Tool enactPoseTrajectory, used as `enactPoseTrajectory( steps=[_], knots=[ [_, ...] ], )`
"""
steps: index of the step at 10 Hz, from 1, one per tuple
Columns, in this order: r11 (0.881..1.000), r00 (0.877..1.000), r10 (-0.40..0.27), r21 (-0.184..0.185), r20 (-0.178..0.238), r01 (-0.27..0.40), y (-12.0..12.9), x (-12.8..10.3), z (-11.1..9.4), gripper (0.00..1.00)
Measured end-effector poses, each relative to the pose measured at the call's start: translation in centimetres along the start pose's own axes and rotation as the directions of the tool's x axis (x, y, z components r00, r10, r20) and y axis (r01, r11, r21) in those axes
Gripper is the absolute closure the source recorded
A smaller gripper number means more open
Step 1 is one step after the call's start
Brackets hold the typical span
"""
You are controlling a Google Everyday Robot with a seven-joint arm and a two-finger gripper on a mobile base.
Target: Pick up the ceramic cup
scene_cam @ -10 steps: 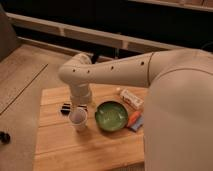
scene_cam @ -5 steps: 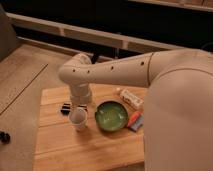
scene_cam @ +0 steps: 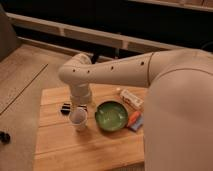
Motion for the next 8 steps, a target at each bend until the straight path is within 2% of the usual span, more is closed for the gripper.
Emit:
enactPoseTrajectory(
  steps=[2,3,5,8],
  knots=[
    [1.0,1.0,-0.029,0.008,0.007,0.029,0.7,-0.4,-0.3,0.35],
    [0.998,0.998,-0.058,0.01,0.003,0.058,1.8,-0.8,0.0,0.35],
    [0.993,0.993,-0.119,0.022,-0.026,0.119,4.3,-1.6,1.3,0.35],
    [0.993,0.992,-0.105,0.046,-0.068,0.108,3.8,-2.9,3.0,0.35]
  ],
)
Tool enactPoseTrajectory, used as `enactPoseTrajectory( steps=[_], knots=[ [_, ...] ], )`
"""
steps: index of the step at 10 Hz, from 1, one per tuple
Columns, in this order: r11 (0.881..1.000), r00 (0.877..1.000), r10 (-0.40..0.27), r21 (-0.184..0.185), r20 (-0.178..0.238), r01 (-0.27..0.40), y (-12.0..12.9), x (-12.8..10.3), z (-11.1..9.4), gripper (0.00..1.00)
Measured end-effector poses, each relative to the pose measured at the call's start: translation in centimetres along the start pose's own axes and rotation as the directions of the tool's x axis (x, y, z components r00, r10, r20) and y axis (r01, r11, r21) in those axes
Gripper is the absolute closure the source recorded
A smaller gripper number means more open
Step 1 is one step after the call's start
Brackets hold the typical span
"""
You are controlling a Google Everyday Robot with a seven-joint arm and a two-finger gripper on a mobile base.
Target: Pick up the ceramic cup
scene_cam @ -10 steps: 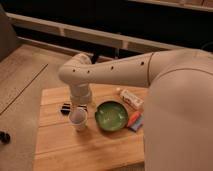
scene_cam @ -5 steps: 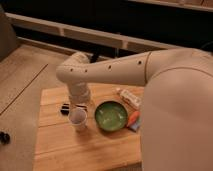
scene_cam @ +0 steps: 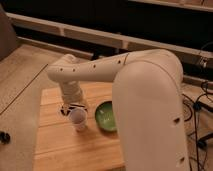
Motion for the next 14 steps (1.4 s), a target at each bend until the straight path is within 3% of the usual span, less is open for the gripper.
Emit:
enactPoseTrajectory(
  steps=[3,5,7,10,12,14],
  knots=[
    [0.998,0.999,0.048,0.044,-0.013,-0.048,-2.1,-0.7,-0.1,0.35],
    [0.993,0.994,0.103,0.062,-0.046,-0.1,-3.8,0.0,0.8,0.35],
    [0.986,0.982,0.159,0.061,-0.1,-0.153,-5.1,1.0,2.4,0.35],
    [0.983,0.966,0.184,0.041,-0.179,-0.18,-4.6,2.0,5.3,0.36],
    [0.986,0.962,0.166,0.024,-0.217,-0.165,-3.8,2.0,6.9,0.54],
    [0.993,0.967,0.109,-0.008,-0.228,-0.114,-2.0,1.6,7.4,0.75]
  ],
)
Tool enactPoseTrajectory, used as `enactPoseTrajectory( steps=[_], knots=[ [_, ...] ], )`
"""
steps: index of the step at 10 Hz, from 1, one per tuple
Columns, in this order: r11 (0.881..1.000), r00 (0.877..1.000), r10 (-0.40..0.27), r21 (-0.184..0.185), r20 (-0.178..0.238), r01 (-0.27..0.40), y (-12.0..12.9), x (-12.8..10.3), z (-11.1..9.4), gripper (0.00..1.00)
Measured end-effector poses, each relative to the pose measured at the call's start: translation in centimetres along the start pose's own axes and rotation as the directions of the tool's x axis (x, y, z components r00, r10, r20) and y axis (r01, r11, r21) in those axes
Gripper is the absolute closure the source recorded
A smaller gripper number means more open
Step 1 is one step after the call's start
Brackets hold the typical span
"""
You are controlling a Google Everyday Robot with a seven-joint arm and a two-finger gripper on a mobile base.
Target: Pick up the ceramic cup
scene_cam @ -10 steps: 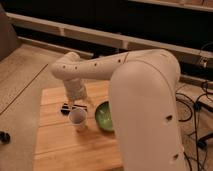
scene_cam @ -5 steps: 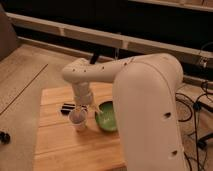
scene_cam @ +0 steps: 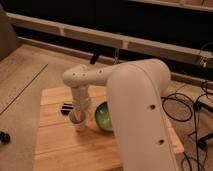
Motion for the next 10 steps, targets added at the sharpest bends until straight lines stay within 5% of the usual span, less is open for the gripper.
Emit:
enactPoseTrajectory(
  steps=[2,5,7,10],
  knots=[
    [0.998,0.999,-0.041,-0.04,0.004,0.041,1.7,-0.3,-0.5,0.95],
    [0.989,0.989,-0.124,-0.071,0.077,0.129,4.9,-0.5,-3.8,1.0],
    [0.984,0.971,-0.164,-0.045,0.174,0.175,5.8,-0.6,-7.9,1.0],
    [0.983,0.918,-0.184,0.041,0.35,0.182,5.6,0.7,-15.8,1.0]
  ],
)
